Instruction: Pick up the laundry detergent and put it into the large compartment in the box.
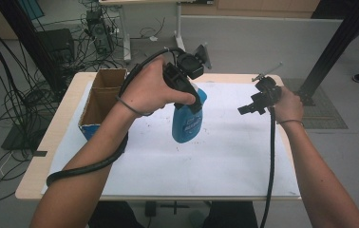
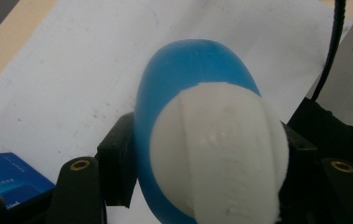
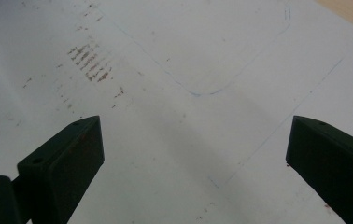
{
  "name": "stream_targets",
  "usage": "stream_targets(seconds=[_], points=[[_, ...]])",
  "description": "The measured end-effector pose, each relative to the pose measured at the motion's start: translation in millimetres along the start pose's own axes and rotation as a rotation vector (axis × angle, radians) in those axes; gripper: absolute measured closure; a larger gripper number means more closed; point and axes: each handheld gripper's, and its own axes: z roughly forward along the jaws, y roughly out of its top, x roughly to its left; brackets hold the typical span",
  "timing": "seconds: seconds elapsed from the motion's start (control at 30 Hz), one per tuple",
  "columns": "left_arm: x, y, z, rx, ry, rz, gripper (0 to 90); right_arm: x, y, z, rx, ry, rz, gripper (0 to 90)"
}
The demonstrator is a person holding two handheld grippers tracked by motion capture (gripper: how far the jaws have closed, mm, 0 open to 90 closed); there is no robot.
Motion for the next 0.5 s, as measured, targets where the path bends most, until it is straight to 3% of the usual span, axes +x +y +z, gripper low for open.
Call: stream_targets(seconds=[0.5], points=[[4.4, 26.5, -49.5, -0.041, 0.006, -0.012, 37.5, 0.5, 5.8, -2.0, -0.004, 0.002, -0.009, 4.1]])
